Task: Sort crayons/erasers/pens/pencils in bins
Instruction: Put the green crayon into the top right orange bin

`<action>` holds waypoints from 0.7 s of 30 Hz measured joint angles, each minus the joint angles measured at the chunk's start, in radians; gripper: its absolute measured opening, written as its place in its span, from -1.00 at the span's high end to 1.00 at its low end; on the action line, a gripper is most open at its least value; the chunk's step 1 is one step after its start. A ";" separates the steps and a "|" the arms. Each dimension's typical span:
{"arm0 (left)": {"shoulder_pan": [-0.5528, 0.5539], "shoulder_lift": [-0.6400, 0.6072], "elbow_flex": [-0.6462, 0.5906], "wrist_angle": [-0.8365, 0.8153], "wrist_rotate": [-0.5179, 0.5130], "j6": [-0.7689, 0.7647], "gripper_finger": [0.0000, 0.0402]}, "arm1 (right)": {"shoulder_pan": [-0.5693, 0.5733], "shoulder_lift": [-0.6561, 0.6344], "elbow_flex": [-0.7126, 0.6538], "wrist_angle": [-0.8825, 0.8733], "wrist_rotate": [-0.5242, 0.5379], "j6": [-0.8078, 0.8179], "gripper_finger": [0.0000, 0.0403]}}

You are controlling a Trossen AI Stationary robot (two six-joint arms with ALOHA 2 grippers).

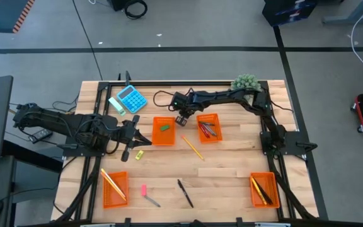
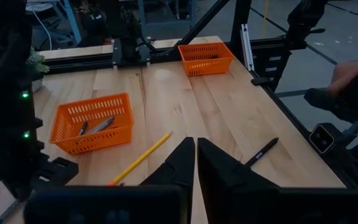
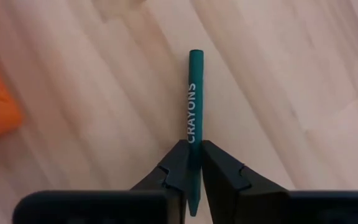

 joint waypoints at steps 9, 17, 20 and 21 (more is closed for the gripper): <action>0.000 0.000 0.000 -0.003 0.000 0.000 0.89 | 0.000 -0.003 0.000 -0.021 0.003 -0.024 0.79; 0.000 0.000 0.000 -0.003 0.000 0.000 0.86 | 0.008 -0.145 0.000 -0.156 0.004 0.003 0.80; 0.000 0.000 0.000 -0.004 0.000 -0.001 0.88 | 0.033 -0.233 0.000 -0.225 0.018 0.018 0.80; 0.000 0.000 0.000 -0.004 0.000 -0.003 0.88 | 0.046 -0.259 0.000 -0.259 0.029 0.025 0.80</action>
